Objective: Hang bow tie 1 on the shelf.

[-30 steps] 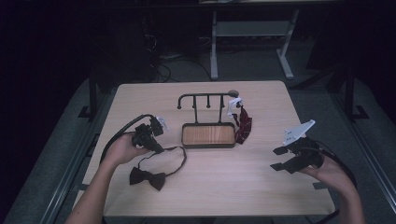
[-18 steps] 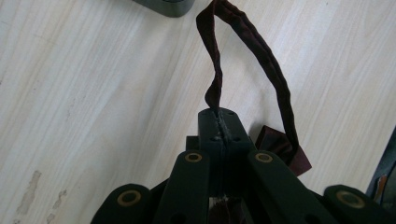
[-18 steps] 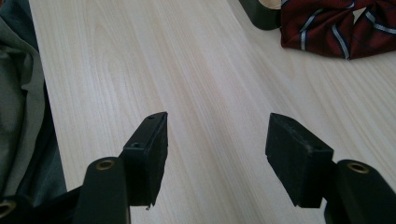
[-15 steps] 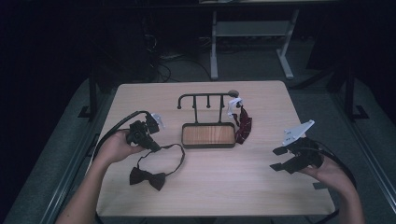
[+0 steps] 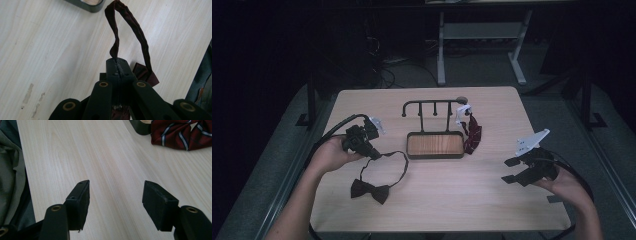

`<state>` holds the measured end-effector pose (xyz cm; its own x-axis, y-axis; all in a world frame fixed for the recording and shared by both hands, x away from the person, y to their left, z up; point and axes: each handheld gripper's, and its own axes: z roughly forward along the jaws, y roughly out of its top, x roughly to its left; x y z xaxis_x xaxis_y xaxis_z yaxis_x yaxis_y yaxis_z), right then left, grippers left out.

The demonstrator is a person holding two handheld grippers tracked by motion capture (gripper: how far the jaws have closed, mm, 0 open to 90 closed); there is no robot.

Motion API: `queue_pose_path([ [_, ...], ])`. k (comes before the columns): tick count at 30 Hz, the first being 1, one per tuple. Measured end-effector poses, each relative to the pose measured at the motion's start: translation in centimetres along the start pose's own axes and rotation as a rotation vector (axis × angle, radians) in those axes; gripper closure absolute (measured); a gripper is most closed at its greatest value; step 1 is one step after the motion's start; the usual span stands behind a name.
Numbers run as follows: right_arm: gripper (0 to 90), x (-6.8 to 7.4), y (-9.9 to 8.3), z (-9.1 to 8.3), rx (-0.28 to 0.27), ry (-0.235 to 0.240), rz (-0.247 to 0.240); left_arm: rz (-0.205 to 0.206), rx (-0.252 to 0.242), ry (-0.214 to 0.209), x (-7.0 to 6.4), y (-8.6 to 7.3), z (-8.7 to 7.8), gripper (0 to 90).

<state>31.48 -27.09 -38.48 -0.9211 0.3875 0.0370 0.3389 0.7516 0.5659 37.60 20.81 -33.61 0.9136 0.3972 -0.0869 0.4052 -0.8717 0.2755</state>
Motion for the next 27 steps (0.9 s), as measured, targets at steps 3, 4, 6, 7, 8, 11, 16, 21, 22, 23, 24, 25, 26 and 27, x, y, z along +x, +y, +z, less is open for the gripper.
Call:
queue_pose_path([
  [3, 37.9, 0.0, 0.0, -0.1, 0.0, 0.007, 0.03, 0.009, 0.002, 0.002, 0.0, 0.3, -0.4, 89.1],
  [4, 37.9, 0.0, -0.1, 0.0, 0.001, 0.006, 0.027, 0.005, 0.003, 0.001, 0.0, 0.4, -0.4, 89.1],
  [6, 37.7, 0.0, -0.1, 0.0, 0.002, 0.009, 0.026, 0.011, 0.006, 0.001, 0.0, 0.5, -0.5, 89.1],
  [7, 37.7, 0.0, -0.1, 0.0, 0.002, 0.009, 0.026, 0.012, 0.003, -0.004, 0.0, 0.6, -0.6, 89.1],
  [8, 37.5, 0.0, 0.0, 0.0, 0.003, 0.007, 0.022, 0.01, 0.0, -0.006, 0.0, 0.7, -0.7, 89.1],
  [11, 37.5, 0.0, 0.0, 0.0, -0.003, 0.004, 0.02, 0.019, 0.002, -0.004, -0.1, 0.9, -0.9, 89.1],
  [16, 36.9, 0.2, 0.2, -0.1, -0.006, 0.008, 0.026, 0.029, 0.003, 0.0, -0.2, 1.3, -1.5, 89.1],
  [21, 36.9, 0.1, 0.3, 0.0, -0.001, 0.007, 0.015, 0.039, -0.001, 0.008, -0.2, 1.7, -2.3, 89.1],
  [22, 36.9, 0.0, 0.3, 0.1, -0.003, 0.004, -0.002, 0.037, -0.002, 0.008, -0.2, 1.8, -2.4, 89.1],
  [23, 36.9, 0.0, 0.3, 0.1, -0.002, 0.003, -0.002, 0.036, -0.005, 0.008, -0.2, 1.9, -2.6, 89.1],
  [24, 36.9, 0.1, 0.3, 0.1, 0.001, 0.003, 0.009, 0.039, -0.007, 0.006, -0.2, 1.9, -2.7, 89.1],
  [25, 36.8, 0.2, 0.3, 0.0, 0.001, 0.009, 0.021, 0.041, -0.009, 0.009, -0.2, 2.0, -2.9, 89.1],
  [26, 36.8, 0.2, 0.3, 0.0, 0.0, 0.008, 0.02, 0.042, -0.008, 0.009, -0.1, 2.1, -3.0, 89.1],
  [27, 36.8, 0.2, 0.3, 0.0, 0.0, 0.008, 0.02, 0.042, -0.007, 0.01, -0.1, 2.2, -3.1, 89.1],
])
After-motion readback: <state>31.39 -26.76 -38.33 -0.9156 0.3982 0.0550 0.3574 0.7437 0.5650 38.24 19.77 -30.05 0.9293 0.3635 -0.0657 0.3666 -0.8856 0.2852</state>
